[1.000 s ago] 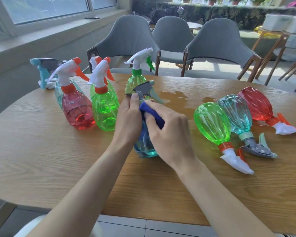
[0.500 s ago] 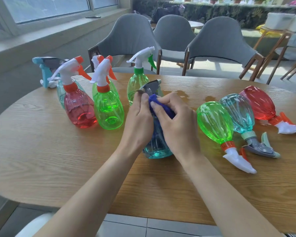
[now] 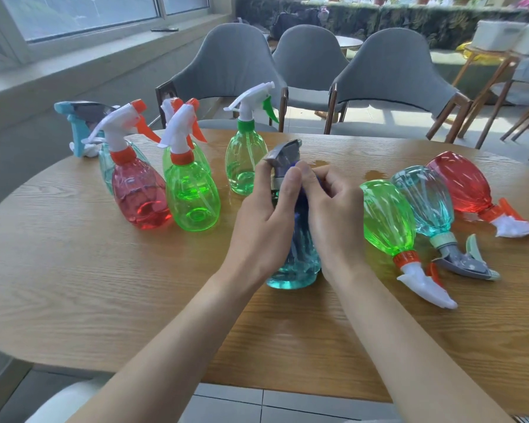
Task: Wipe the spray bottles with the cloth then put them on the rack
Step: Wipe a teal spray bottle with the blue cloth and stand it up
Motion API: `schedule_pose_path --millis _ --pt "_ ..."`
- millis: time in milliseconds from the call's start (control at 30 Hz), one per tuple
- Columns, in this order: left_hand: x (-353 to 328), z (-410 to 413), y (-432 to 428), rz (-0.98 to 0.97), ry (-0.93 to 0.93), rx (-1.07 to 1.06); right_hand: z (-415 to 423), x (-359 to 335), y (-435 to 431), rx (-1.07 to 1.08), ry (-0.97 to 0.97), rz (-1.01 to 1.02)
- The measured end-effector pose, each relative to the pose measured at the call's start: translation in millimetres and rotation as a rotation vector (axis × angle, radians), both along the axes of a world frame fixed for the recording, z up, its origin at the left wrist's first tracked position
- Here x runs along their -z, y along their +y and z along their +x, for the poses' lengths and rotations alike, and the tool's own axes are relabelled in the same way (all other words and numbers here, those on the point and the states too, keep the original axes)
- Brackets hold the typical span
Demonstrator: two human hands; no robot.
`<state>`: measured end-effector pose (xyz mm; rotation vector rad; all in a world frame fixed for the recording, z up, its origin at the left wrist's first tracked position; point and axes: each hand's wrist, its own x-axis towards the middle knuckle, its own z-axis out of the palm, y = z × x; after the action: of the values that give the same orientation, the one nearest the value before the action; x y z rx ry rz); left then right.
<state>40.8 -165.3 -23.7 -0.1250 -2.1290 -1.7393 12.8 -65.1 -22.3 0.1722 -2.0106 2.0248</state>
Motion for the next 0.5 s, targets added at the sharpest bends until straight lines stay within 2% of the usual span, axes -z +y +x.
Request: schedule_pose_path --millis 100,200,500 --pt "-1 -6 -6 0.074 -0.071 -0.038 8 1 -5 -0.074 0.078 0.11" --pt "1 -11 -12 0.133 -0.115 -0.072 9 2 -7 -0.16 0.066 0.116" --pt "7 -13 -12 0.187 -0.083 -0.066 3 2 -5 -0.07 0.057 0.075"
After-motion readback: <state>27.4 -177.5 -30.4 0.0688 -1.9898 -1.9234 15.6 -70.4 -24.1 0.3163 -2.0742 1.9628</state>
